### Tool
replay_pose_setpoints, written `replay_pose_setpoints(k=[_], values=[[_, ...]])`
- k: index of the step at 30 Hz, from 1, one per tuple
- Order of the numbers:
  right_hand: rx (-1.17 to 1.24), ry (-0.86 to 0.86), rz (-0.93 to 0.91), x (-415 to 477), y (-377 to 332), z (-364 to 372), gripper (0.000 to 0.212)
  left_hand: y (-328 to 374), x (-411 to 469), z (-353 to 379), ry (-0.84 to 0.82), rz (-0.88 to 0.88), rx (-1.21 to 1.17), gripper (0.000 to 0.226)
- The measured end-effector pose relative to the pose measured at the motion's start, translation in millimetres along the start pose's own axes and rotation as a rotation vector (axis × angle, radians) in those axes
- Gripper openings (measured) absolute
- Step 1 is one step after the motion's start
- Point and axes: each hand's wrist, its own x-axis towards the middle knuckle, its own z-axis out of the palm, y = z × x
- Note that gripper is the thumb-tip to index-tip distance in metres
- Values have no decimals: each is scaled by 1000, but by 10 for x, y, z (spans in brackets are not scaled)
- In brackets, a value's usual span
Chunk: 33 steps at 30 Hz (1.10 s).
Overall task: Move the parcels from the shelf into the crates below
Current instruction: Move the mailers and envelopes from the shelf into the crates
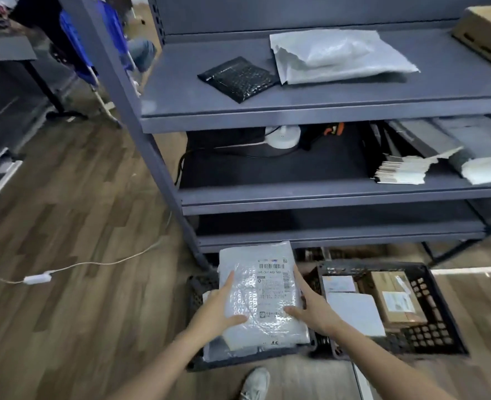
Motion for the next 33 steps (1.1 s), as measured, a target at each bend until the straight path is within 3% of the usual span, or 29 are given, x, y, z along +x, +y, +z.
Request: replay_pose_setpoints(k=[9, 15, 20, 24, 30, 33], values=[[5, -24, 107, 1500, 1338, 518, 94, -1129, 1639, 1089, -48, -68, 85, 104], [-148, -98, 144, 2439, 2425, 1041, 93, -1995, 2482, 1924, -73, -26, 96, 110], [-256, -173, 148, 2979, 3137, 1379, 111, -2543, 2976, 2560, -116, 9, 102, 115], [-379, -207, 186, 3170, 3511, 1565, 118, -2790, 3166, 3014, -167, 8, 93, 119], [-536, -155, 259, 3248, 3758, 1753, 107, -2870, 3305, 3368, -188, -37, 112, 122], [-600, -203, 324, 3298, 3836, 1788, 113, -2874, 3386, 3470, -209, -26, 180, 122]])
